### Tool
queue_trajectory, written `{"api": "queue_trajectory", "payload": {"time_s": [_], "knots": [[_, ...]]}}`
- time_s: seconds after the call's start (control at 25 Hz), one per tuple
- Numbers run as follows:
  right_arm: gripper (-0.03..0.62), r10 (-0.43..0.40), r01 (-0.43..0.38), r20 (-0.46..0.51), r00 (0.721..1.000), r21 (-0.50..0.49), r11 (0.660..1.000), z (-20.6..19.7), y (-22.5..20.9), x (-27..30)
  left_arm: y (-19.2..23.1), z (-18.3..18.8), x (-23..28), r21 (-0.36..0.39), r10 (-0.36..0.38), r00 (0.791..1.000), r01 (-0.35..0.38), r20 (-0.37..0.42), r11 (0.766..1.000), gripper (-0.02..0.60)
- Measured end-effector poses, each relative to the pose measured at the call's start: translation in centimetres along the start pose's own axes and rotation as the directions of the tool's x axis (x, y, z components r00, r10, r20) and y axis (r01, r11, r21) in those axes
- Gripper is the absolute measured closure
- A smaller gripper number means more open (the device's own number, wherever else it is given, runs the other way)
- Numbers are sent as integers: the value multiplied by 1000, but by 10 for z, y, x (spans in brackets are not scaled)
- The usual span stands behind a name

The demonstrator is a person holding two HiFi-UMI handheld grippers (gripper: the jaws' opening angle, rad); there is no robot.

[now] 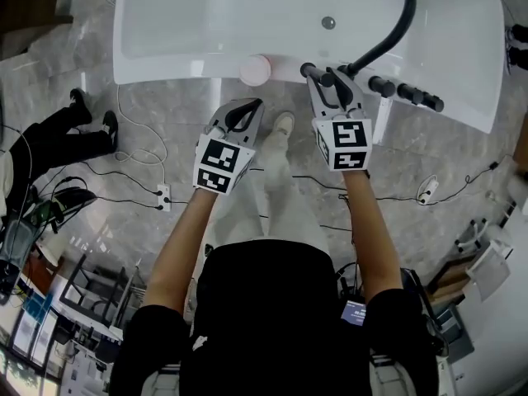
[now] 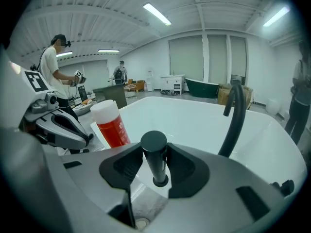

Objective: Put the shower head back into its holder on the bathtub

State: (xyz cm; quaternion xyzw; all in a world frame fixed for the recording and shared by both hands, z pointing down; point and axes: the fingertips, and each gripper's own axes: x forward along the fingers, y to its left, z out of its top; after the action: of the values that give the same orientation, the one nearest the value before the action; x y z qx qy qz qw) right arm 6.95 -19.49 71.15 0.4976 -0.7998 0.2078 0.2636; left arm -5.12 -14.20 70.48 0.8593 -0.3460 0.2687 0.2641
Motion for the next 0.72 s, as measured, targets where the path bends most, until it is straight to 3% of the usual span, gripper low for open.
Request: {"api": "queue_trajectory", "payload": {"time_s": [0.44, 0.72], "knots": [[451, -24, 24, 72, 997, 2, 1000, 56, 5, -60, -30, 61, -39, 47, -26, 998, 23, 63, 999, 568], [517, -44, 44, 136, 990, 1, 999, 106, 5, -101, -34, 111, -71, 80, -5, 992, -5, 124, 997, 568]]}}
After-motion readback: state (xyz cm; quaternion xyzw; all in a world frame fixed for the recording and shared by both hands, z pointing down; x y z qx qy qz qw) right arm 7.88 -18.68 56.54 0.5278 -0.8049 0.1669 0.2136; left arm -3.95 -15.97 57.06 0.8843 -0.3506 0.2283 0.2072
